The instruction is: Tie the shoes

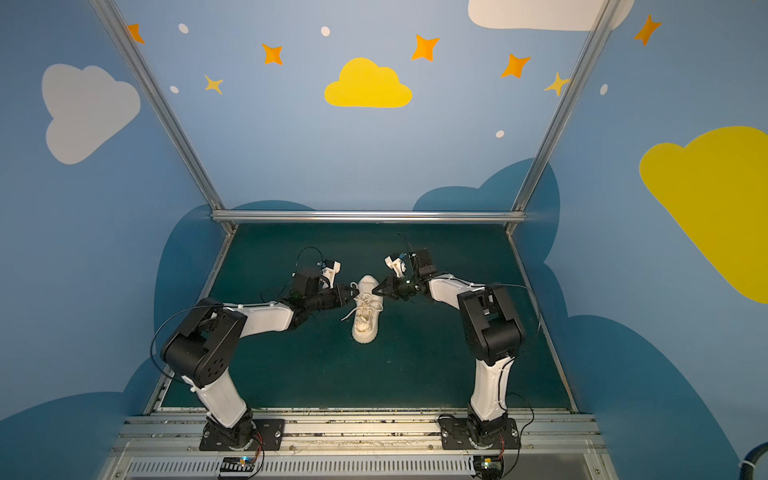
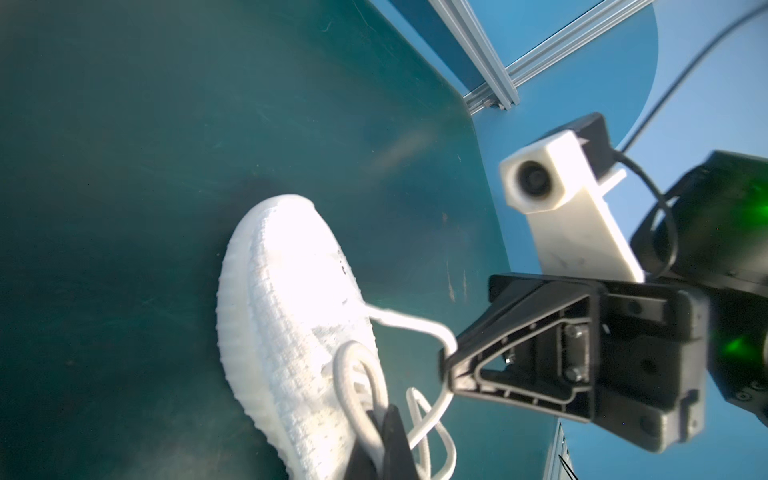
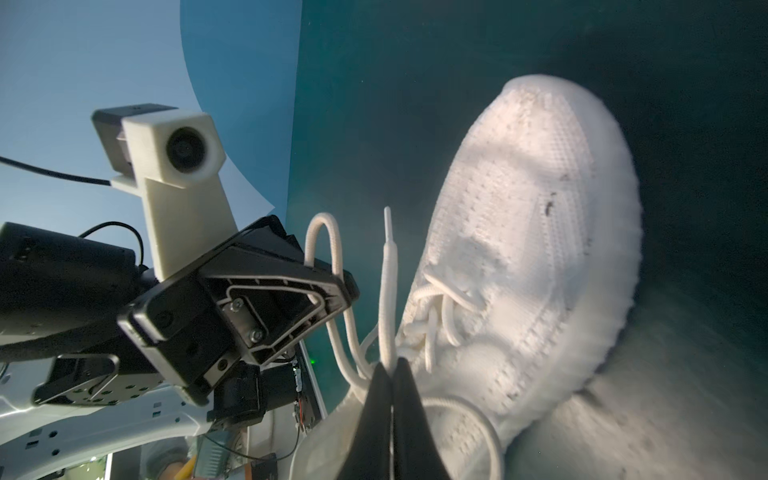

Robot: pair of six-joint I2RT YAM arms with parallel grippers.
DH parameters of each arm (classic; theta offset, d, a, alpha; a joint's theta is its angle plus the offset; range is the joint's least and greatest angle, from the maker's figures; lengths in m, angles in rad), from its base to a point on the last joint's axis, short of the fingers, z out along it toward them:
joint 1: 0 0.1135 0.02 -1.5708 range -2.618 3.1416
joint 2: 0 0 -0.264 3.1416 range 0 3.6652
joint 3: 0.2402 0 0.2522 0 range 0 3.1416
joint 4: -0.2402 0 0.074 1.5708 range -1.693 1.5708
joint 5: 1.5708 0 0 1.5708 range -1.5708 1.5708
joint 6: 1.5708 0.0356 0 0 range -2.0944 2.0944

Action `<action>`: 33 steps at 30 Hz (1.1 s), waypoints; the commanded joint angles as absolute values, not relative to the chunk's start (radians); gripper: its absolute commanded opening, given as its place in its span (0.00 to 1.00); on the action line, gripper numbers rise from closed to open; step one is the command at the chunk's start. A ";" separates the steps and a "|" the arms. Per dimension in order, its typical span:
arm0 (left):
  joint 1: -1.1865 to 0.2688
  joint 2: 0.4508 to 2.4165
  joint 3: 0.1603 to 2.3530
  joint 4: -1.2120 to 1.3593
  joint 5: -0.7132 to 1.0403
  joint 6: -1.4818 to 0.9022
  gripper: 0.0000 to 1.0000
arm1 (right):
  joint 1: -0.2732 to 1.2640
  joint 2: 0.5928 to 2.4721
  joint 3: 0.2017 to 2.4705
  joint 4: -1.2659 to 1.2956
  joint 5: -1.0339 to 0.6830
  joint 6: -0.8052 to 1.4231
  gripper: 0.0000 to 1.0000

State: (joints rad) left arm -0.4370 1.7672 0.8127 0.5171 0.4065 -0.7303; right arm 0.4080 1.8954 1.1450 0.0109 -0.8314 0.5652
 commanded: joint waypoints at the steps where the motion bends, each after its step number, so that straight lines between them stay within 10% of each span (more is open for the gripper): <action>1: -0.436 1.731 0.793 0.523 0.392 -0.723 0.03 | 0.400 1.841 1.113 0.060 -0.751 0.607 0.00; 33: -0.420 1.774 0.768 0.568 0.441 -0.750 0.03 | 0.327 1.825 1.072 -0.102 -0.745 0.583 0.00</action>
State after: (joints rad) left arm -0.4274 1.7473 0.7757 0.5411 0.4255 -0.7406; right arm 0.3412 1.7790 1.0187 -0.0280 -0.6849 0.6254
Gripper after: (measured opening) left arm 0.048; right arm 0.047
